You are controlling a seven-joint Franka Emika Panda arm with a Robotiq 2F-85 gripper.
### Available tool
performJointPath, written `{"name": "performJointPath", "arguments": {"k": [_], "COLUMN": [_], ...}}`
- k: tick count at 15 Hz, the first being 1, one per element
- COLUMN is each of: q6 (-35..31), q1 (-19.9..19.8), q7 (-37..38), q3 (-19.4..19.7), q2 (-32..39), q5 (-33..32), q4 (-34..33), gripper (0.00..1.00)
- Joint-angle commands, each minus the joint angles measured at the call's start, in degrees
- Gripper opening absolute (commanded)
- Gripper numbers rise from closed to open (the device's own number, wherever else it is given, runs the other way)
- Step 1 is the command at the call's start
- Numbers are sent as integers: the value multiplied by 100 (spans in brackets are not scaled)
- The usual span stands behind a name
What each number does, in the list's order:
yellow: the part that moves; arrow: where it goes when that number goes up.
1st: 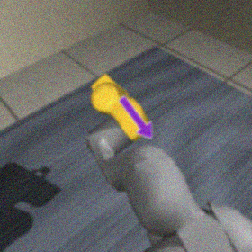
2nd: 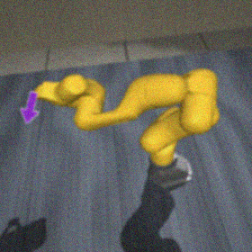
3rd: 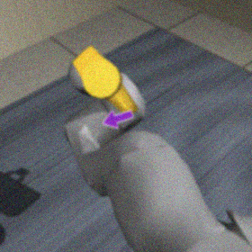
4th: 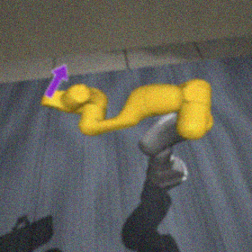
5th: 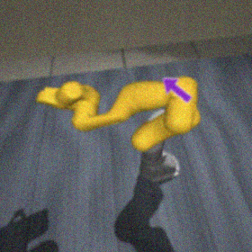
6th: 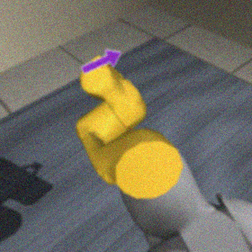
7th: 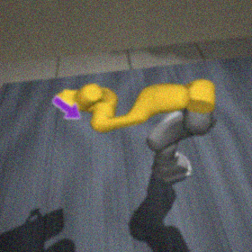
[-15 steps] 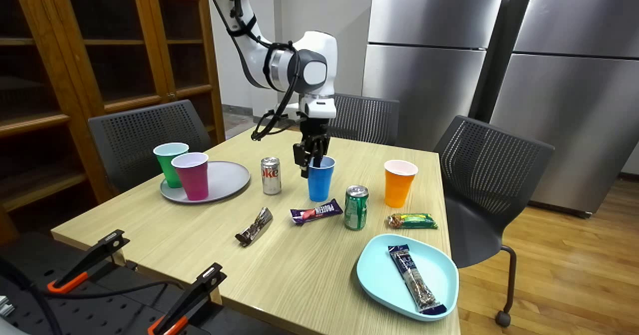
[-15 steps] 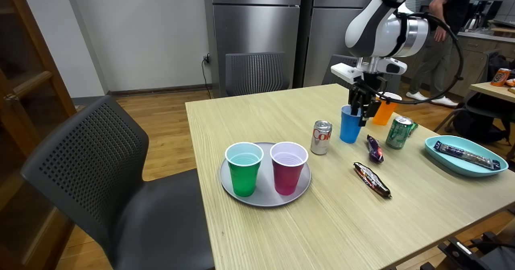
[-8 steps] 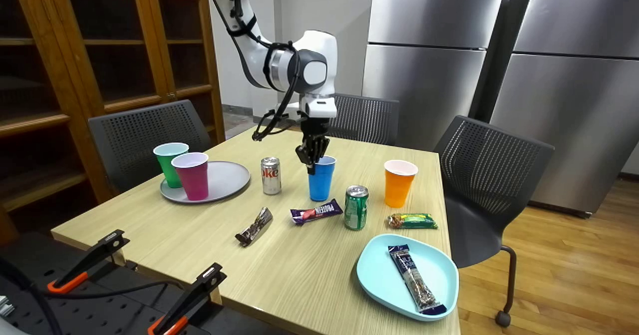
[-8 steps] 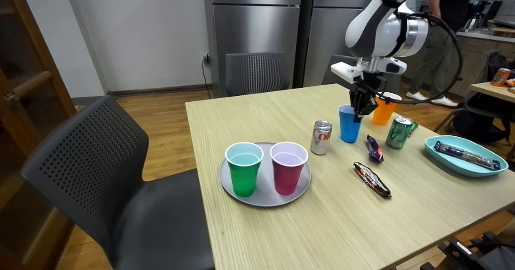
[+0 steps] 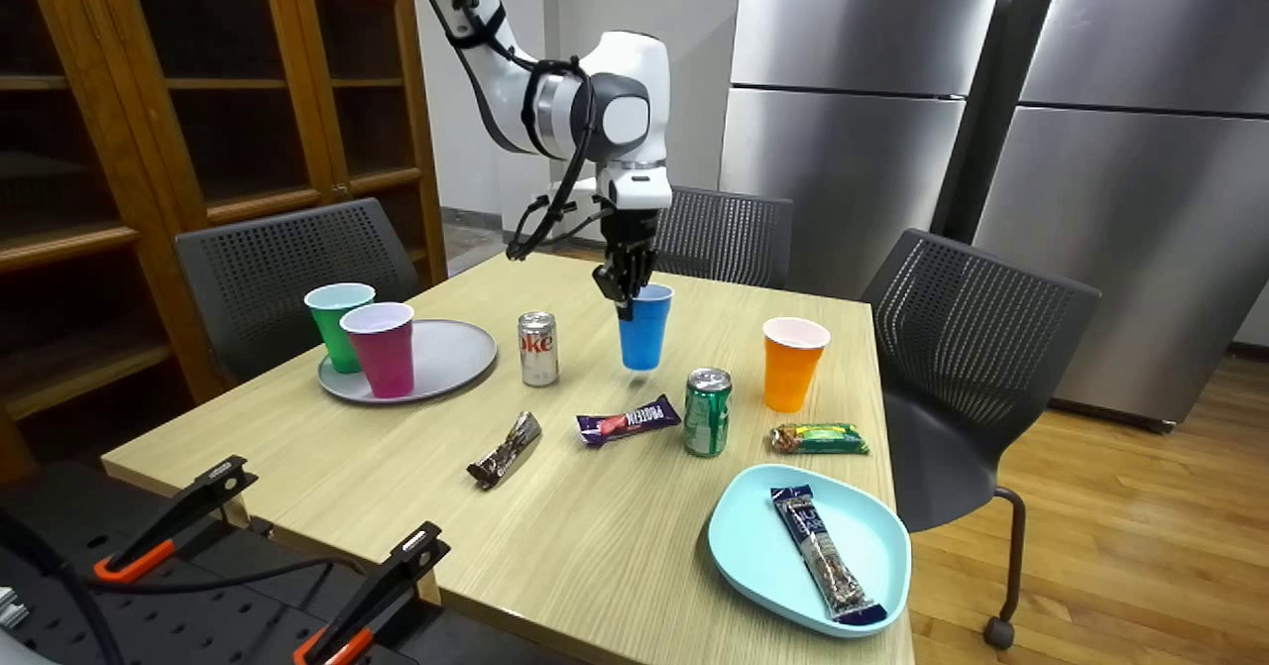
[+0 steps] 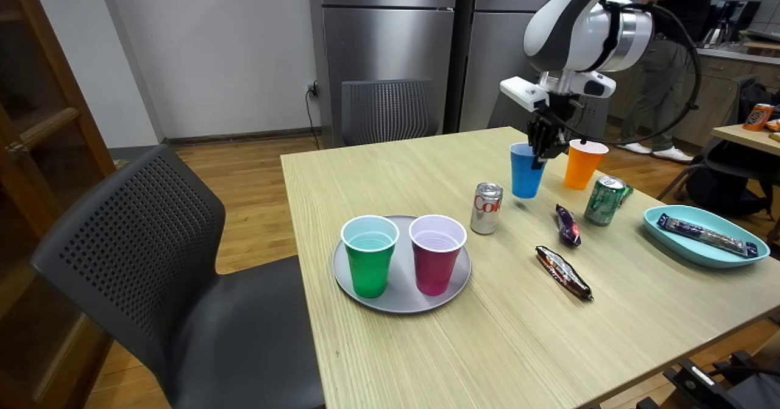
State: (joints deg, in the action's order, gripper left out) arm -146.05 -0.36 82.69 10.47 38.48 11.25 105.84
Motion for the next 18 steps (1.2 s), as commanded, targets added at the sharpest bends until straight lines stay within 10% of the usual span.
{"name": "performJointPath", "arguments": {"k": [1, 18], "q6": [-124, -268], "q1": [170, 963], "q7": [-76, -409], "q3": [12, -954], "q2": [-639, -1461], "q5": [-140, -48], "q4": [293, 873], "gripper": [1, 1]}}
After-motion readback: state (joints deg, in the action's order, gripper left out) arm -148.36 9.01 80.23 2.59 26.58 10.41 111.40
